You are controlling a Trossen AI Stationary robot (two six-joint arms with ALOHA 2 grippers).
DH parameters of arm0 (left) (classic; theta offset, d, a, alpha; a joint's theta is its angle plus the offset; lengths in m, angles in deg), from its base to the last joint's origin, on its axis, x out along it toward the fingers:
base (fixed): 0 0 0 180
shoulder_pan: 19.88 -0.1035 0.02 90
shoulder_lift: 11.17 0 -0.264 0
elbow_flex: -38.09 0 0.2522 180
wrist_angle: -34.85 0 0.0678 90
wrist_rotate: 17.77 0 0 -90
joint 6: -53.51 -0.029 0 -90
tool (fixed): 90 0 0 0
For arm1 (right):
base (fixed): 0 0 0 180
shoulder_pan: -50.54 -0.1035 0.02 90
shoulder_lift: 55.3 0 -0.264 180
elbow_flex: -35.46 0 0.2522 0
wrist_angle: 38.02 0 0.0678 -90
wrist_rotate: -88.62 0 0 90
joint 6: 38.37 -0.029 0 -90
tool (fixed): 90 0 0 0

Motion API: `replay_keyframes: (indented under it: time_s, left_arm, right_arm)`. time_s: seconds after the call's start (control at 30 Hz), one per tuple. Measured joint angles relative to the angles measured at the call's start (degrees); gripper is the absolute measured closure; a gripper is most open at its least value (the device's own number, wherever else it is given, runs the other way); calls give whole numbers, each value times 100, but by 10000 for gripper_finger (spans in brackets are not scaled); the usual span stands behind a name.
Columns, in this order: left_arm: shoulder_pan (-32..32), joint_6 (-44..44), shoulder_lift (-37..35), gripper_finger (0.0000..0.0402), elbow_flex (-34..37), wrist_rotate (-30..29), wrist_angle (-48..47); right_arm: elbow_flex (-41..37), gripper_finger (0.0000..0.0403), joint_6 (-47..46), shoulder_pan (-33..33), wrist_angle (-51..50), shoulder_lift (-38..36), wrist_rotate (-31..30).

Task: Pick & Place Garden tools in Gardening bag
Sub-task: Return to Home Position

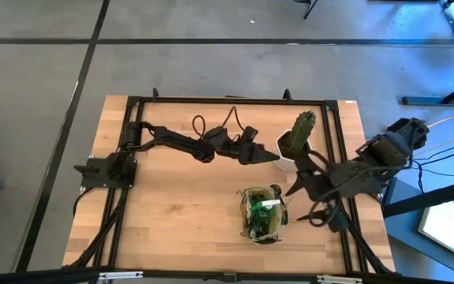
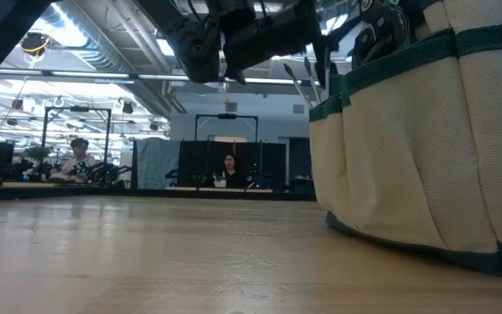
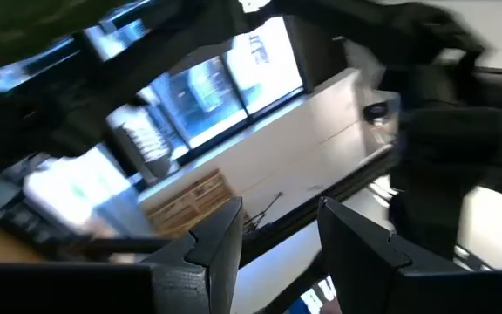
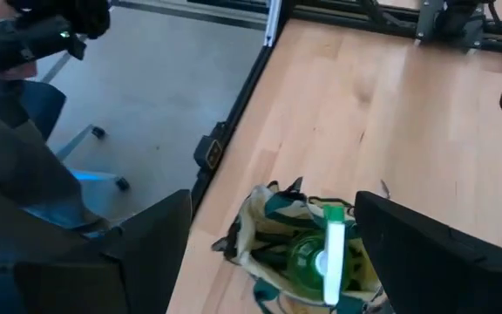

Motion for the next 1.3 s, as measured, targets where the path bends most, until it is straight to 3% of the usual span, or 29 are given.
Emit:
replay_keyframes:
  time_s: [0.2,0.47,0.6,0.77,1.03,1.17,1.3]
  left_arm:
    - [127,-85,-8,256,0,-241,844]
    - [429,-937,-556,256,1,-300,807]
    - [679,-1581,-981,256,0,-373,-56]
    - [1054,-2472,-1501,256,0,-986,-1792]
    - [1549,-4139,-2352,256,0,-3272,-4551]
    - [1603,-4425,-2496,256,0,-3261,-4720]
    - [1670,-4070,-2542,256,0,-3064,-4238]
  right_arm:
    - [-190,80,-424,-399,-25,-337,-604]
    - [-1654,80,-1245,-1024,1116,-1157,-1533]
    - [-2534,80,-1359,-1145,2066,-1581,-1793]
    - [-3449,80,-1358,-1444,2759,-2260,-2256]
    - [-4338,80,-2446,-1764,2765,-3224,-2694]
    - [-4339,80,-2112,-1765,2831,-3262,-2549]
    - [-4341,80,-2740,-1661,3275,-3263,-2769]
